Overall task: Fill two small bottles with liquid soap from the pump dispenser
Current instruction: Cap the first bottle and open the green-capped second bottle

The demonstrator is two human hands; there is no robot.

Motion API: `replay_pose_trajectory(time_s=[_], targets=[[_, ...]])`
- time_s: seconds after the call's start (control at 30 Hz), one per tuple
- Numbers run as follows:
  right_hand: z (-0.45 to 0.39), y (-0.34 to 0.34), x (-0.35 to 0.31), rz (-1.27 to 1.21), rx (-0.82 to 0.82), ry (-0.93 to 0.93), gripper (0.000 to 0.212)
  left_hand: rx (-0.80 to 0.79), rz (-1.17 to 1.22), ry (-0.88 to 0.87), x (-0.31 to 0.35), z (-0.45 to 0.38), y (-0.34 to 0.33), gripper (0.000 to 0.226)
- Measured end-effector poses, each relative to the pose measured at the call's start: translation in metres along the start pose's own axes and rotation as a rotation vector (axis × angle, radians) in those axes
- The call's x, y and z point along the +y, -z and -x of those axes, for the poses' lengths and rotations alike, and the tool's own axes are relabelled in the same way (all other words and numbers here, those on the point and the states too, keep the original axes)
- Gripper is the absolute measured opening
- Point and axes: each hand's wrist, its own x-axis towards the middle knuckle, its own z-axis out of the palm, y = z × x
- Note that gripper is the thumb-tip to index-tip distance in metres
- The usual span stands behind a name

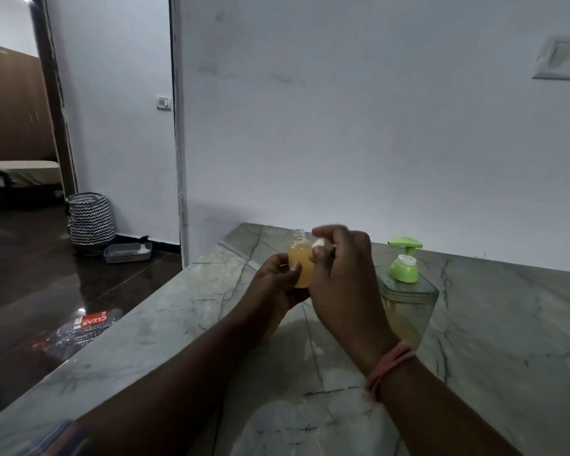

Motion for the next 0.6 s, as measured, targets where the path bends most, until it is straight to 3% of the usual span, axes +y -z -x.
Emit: replay_pose_trajectory(time_s=[0.3,0.47,0.6], targets=[[-0.034,-0.012,0.009,-0.222,0.139,-0.147,0.009,-0.011,-0.162,-0.012,-0.007,-0.006,-0.001,0.028],[-0.024,-0.02,0.025,-0.233,0.087,-0.16,0.024,-0.052,-0.209,-0.037,-0.011,-0.004,-0.003,0.043],[-0.019,-0.02,0.028,-0.177,0.052,-0.107,0.032,-0.03,-0.234,-0.059,-0.012,-0.006,-0.002,0.04]])
